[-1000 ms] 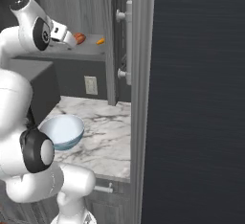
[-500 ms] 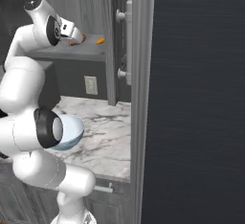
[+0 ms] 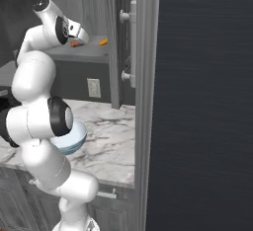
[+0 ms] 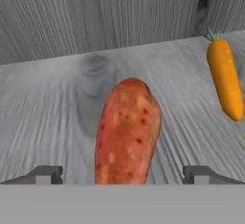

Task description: Pick the sweet potato from the cabinet and place it in the bowl. Then pick the bowl and place it in the sink. Then turn on the sink facuet.

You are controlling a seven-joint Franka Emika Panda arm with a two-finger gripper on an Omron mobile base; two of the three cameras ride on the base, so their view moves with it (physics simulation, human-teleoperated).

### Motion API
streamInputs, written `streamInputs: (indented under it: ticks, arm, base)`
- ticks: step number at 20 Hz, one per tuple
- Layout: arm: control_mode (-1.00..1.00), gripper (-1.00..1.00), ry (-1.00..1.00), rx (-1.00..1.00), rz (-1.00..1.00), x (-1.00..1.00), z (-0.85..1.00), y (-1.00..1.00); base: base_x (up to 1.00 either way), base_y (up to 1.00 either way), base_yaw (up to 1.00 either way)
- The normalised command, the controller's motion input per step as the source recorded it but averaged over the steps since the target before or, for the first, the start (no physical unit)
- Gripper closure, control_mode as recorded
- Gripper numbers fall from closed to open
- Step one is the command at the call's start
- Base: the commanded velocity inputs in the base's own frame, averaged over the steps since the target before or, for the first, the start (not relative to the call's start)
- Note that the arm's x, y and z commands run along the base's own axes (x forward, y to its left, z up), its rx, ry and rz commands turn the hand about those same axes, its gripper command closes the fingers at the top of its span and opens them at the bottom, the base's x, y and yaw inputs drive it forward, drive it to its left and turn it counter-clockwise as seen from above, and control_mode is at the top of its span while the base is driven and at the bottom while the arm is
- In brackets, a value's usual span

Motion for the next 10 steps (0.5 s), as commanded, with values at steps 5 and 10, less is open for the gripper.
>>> streamInputs:
  ticks: [5,10]
  arm:
    - [-1.00,-1.00,0.00,-0.01,0.00,0.37,-0.16,0.03]
    - [-1.00,1.00,0.00,0.00,0.00,0.04,-0.02,0.00]
  base:
    - [0.00,0.00,0.00]
    - [0.00,0.00,0.00]
